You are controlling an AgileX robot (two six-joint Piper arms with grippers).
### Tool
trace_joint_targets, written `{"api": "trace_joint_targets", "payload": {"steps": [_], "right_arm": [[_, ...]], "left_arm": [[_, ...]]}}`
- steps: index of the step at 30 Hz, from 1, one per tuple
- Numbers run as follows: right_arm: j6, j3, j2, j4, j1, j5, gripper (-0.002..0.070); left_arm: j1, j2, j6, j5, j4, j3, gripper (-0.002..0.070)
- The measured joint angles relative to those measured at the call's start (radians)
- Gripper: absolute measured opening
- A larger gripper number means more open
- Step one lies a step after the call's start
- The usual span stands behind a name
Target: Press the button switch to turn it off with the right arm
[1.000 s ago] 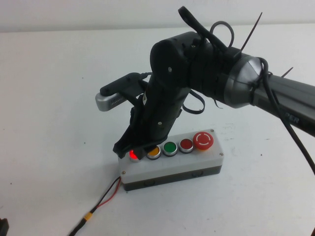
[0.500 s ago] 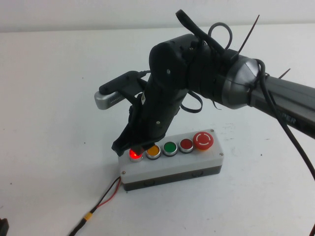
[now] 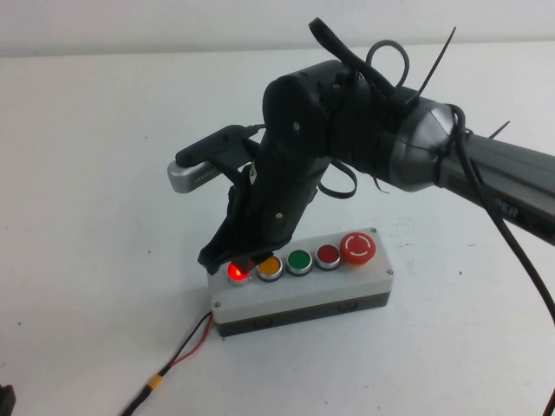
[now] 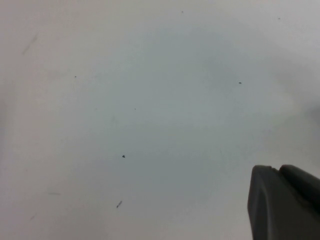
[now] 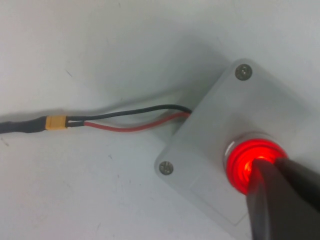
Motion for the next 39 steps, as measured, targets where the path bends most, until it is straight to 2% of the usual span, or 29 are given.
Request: {"api": "trace_joint_targets", "payload": {"steps": [14,21,28,33,39], "right_arm": [[0.0,-0.029,0.035,0.003,-0.002,0.08,-0.0016],[0.0,-0.116,0.045,-0.001,-0.002,0.11,-0.0016],[0.0,-0.147,-0.076,-0.038,0.0,0.11,-0.0016],[0.0,-0.044,-0.25,-0.063,0.0,0.11,-0.0016],[0.068,0.251,-0.539,-0.17,0.0,0.106,-0.0016]], "left_arm": [[0.0,0.0,0.0,0.0,0.0,0.0,-0.0002],[0.0,0.0,0.0,0.0,0.0,0.0,-0.0002],[0.0,0.0,0.0,0.0,0.0,0.0,-0.0002],[0.0,0.0,0.0,0.0,0.0,0.0,-0.0002],[0.0,0.0,0.0,0.0,0.0,0.0,-0.0002]]}}
